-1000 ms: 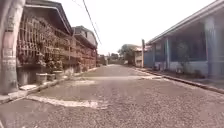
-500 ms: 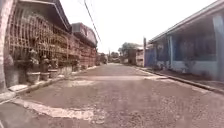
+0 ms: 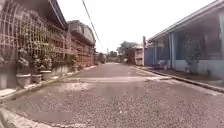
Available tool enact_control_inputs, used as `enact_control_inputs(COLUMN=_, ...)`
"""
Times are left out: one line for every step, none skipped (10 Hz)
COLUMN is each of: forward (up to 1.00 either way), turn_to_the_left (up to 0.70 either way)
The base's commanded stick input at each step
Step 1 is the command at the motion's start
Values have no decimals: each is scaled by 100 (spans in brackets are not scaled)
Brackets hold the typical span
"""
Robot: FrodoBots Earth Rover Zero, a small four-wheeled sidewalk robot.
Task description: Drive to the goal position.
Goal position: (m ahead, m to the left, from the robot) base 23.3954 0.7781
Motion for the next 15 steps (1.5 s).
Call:
enact_control_inputs(forward=70, turn_to_the_left=34)
enact_control_inputs(forward=70, turn_to_the_left=15)
enact_control_inputs(forward=70, turn_to_the_left=4)
enact_control_inputs(forward=70, turn_to_the_left=0)
enact_control_inputs(forward=70, turn_to_the_left=0)
enact_control_inputs(forward=70, turn_to_the_left=0)
enact_control_inputs(forward=70, turn_to_the_left=0)
enact_control_inputs(forward=70, turn_to_the_left=0)
enact_control_inputs(forward=70, turn_to_the_left=0)
enact_control_inputs(forward=70, turn_to_the_left=0)
enact_control_inputs(forward=70, turn_to_the_left=-4)
enact_control_inputs(forward=70, turn_to_the_left=-29)
enact_control_inputs(forward=70, turn_to_the_left=-30)
enact_control_inputs(forward=70, turn_to_the_left=-9)
enact_control_inputs(forward=70, turn_to_the_left=0)
